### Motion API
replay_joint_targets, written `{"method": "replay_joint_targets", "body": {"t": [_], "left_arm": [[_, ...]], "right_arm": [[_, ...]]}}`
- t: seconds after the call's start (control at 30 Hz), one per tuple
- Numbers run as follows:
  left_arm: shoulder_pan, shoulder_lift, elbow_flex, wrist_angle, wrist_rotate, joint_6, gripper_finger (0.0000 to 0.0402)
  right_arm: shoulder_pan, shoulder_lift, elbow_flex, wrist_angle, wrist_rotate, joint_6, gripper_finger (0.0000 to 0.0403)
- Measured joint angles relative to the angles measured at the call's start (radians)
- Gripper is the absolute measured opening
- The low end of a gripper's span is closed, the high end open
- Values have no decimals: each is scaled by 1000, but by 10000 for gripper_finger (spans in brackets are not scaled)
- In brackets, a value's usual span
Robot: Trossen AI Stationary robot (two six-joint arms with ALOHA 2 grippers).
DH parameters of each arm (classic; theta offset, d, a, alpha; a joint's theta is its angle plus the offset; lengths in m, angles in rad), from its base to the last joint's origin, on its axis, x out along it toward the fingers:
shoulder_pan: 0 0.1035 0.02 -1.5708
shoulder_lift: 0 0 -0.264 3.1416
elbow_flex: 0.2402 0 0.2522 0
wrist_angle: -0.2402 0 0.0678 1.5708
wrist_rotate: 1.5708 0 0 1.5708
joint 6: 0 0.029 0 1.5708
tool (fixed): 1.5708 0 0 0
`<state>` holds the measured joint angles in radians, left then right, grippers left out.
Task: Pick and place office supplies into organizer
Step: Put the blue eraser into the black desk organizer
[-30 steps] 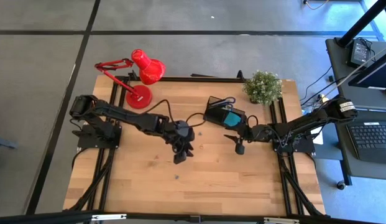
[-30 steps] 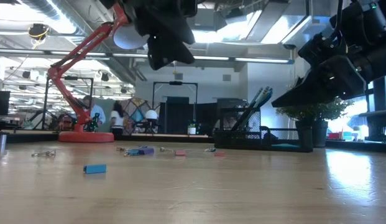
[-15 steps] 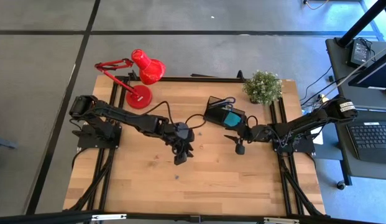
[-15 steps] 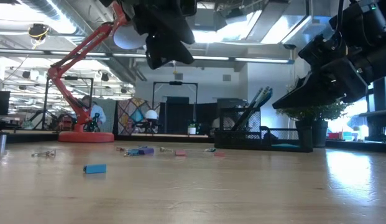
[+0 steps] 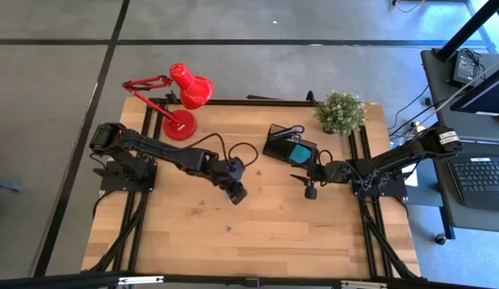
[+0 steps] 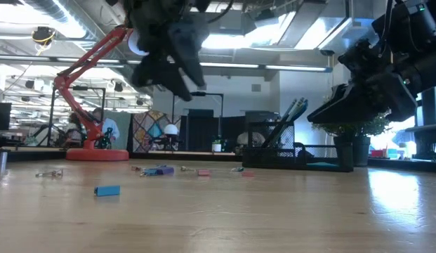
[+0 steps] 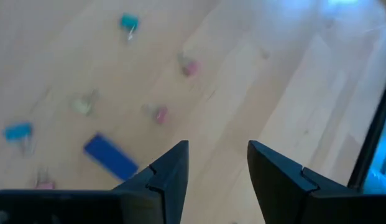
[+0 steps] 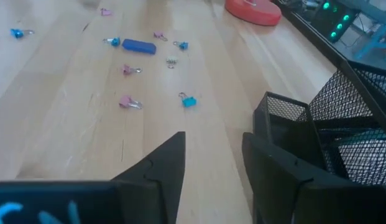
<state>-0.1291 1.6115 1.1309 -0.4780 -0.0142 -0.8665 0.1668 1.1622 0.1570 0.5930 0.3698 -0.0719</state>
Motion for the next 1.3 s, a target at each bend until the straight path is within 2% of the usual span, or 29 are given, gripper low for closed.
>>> {"method": "replay_joint_targets", "body": {"t": [0.2, 0.4, 0.57, 0.73, 1.0, 1.3], "left_arm": [[11, 15, 17, -69, -29, -73, 158], [41, 141, 229, -361, -67, -44, 159], [57, 252, 361, -426, -33, -36, 159], [57, 311, 377, -440, -28, -86, 159], [57, 385, 377, -553, -15, -273, 159], [57, 415, 377, -551, -18, -303, 159]], "right_arm": [[-1, 0, 0, 0, 0, -18, 162], [-2, 0, 0, 1, 2, -43, 162], [-5, 0, 0, 1, 3, -40, 162], [-5, 0, 1, -11, 2, -16, 162], [-5, 0, 1, -46, -3, 19, 162], [-5, 0, 1, -45, -6, 16, 162]]}}
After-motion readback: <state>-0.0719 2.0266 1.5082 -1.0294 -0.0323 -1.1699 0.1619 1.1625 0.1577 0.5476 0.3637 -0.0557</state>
